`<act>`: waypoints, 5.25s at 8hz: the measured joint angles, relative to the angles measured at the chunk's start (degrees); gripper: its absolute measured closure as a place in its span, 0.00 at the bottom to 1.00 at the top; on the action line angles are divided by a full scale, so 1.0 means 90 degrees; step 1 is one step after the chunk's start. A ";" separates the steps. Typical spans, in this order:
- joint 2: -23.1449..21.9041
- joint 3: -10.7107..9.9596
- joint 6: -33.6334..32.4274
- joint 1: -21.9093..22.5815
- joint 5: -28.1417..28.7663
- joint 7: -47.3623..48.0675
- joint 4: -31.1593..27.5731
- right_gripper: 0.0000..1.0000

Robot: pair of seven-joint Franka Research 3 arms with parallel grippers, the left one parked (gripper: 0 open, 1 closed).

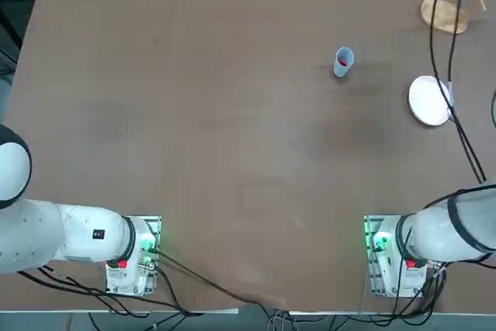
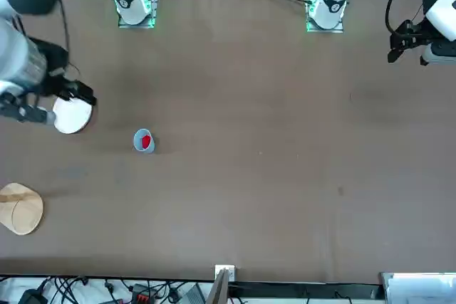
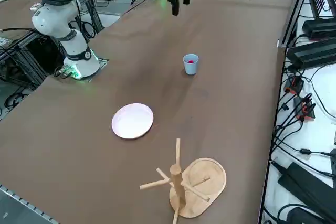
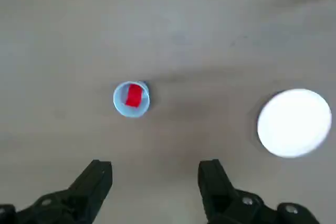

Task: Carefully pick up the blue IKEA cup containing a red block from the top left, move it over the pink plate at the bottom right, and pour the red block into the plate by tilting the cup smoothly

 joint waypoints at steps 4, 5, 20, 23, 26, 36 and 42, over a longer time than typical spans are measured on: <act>0.0350 0.0003 0.1757 0.0361 -0.0016 0.0439 -0.1042 0.00; 0.0392 0.0006 0.2055 0.0540 -0.0027 0.0703 -0.1265 0.00; 0.1133 -0.0017 0.4395 0.1198 -0.0302 0.1554 -0.2653 0.00; 0.1144 -0.0016 0.4471 0.1304 -0.0326 0.1555 -0.2680 0.00; 0.1238 -0.0047 0.4596 0.1289 -0.0468 0.1555 -0.2718 0.00; 0.1565 -0.0092 0.4872 0.1287 -0.0503 0.1555 -0.2729 0.04; 0.1549 -0.0135 0.4875 0.1260 -0.0511 0.1574 -0.2716 0.59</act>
